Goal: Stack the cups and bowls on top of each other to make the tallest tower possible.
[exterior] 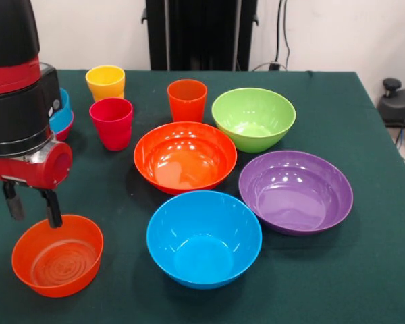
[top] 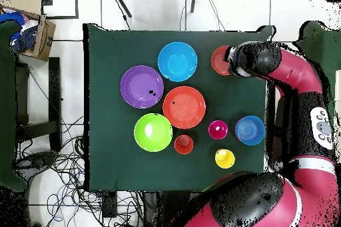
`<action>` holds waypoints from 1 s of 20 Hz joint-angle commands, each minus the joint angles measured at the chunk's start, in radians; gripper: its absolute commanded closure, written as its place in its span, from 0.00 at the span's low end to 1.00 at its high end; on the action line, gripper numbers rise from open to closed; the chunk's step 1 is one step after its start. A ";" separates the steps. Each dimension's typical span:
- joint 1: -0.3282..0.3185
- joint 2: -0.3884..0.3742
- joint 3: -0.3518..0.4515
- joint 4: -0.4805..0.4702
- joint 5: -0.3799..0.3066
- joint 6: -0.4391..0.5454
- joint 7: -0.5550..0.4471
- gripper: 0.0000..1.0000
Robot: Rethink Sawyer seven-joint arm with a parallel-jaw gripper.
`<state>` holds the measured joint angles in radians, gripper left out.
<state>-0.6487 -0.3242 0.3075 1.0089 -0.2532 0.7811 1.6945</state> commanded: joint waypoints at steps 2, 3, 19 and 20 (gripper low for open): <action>-0.011 0.052 -0.005 0.081 -0.107 -0.081 -0.108 0.00; -0.015 0.052 -0.002 0.085 -0.110 -0.084 -0.112 0.00; -0.037 0.079 0.028 0.080 -0.154 -0.165 -0.115 0.00; -0.036 0.081 0.028 0.078 -0.159 -0.173 -0.114 0.00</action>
<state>-0.6826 -0.2841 0.3048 1.0135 -0.3344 0.6908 1.6945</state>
